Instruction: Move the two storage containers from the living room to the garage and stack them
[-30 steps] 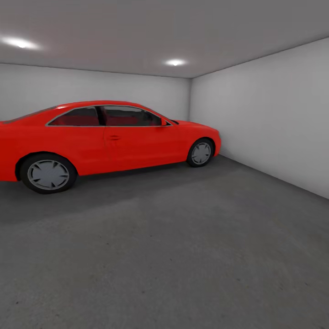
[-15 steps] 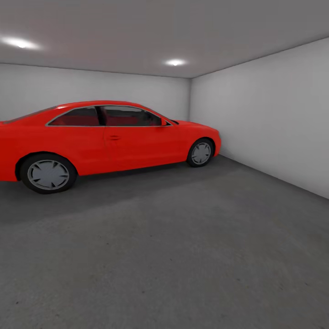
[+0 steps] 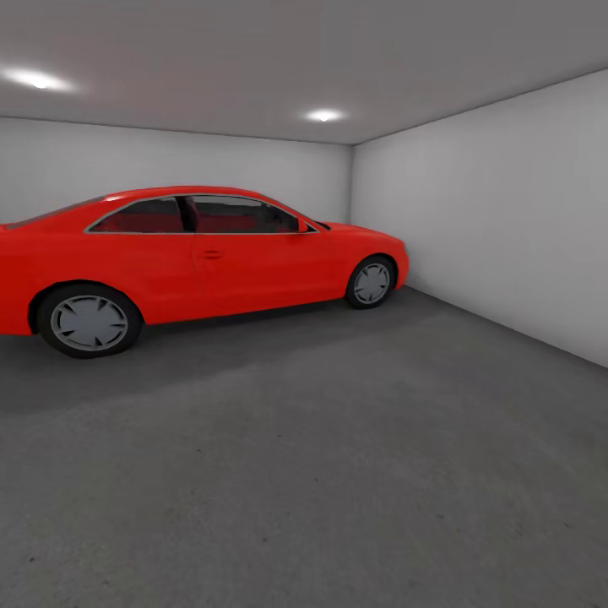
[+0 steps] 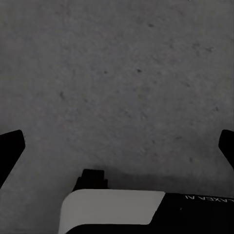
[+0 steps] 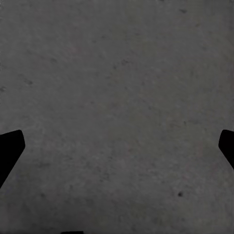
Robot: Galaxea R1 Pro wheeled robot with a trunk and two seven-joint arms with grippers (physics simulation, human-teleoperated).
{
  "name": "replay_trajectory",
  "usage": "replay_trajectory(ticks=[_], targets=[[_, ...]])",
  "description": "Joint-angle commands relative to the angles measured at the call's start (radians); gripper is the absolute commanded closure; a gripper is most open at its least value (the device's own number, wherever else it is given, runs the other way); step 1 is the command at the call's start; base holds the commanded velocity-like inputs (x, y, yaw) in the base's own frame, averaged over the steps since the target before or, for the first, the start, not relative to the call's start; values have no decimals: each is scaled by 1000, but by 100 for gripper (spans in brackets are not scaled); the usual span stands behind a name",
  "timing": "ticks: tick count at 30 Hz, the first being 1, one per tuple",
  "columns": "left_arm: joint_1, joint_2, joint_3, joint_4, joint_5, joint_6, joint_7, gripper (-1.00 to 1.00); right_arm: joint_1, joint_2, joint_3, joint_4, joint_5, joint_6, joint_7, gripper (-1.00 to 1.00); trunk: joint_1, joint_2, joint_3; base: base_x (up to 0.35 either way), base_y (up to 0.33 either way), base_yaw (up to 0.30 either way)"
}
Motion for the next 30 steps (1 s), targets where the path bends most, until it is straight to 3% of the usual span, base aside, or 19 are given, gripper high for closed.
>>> replay_trajectory(ticks=[1, 15, 19, 30], targets=[[1, -1, 6, -3, 0, 6, -1, -100, -1, 0, 1, 1, 4, -4, 0, -100, 0, -1, -1, 0, 0, 0], [1, -2, 12, 0, -1, 5, -3, -100, -1, 2, 2, 11, 6, -58, -1, -100, 0, -1, -1, 0, 0, -13], [1, -2, 12, 0, -1, 5, -4, -100, -1, 3, 2, 20, 29, -60, -1, -100, 0, -1, -1, 0, 0, -219], [1, -3, 12, 0, 0, 5, -6, -100, -1, 3, 3, 21, 32, -61, -1, -100, 0, -1, -1, 0, 0, -276]])
